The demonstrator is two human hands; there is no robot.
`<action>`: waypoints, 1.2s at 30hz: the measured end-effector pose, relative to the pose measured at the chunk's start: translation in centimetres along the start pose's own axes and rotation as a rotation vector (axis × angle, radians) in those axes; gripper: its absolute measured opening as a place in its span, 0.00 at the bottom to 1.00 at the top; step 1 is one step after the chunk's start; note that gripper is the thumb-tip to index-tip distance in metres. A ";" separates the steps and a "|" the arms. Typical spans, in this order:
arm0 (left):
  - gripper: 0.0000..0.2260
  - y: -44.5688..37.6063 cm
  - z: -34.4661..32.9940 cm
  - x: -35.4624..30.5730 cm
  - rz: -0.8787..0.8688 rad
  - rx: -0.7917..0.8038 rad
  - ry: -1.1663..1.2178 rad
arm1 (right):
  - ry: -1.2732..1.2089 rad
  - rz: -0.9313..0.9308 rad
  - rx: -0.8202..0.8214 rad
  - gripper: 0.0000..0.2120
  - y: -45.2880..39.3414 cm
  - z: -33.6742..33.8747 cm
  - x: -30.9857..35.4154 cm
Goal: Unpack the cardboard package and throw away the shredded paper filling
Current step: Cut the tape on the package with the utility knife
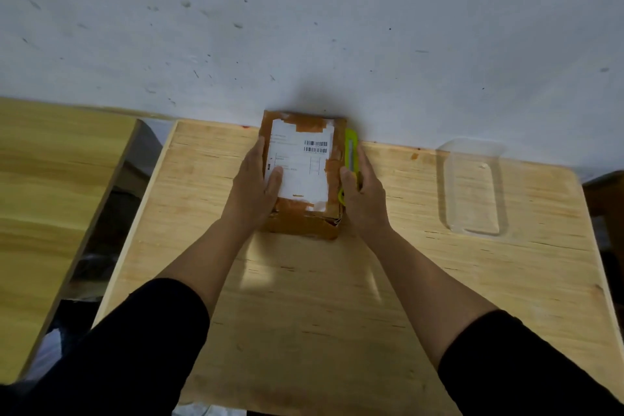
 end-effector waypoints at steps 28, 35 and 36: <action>0.27 18.2 0.7 3.5 -0.072 0.125 0.069 | -0.238 -0.237 -0.086 0.26 21.5 -2.6 -0.8; 0.27 18.2 0.5 3.7 -0.092 0.116 0.074 | -0.311 -0.241 0.059 0.28 22.7 -1.8 -0.8; 0.27 18.3 0.5 3.8 -0.093 0.117 0.075 | -0.296 -0.244 0.041 0.27 22.8 -1.8 -0.9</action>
Point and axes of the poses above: each hand's wrist, its own y-axis away from the middle knuckle, its own z-axis out of the back of the hand, x = y × z, the point moved 1 cm from there along -y, towards the middle knuckle, and after that the axes turned 5 degrees about x, right-handed, at the moved point
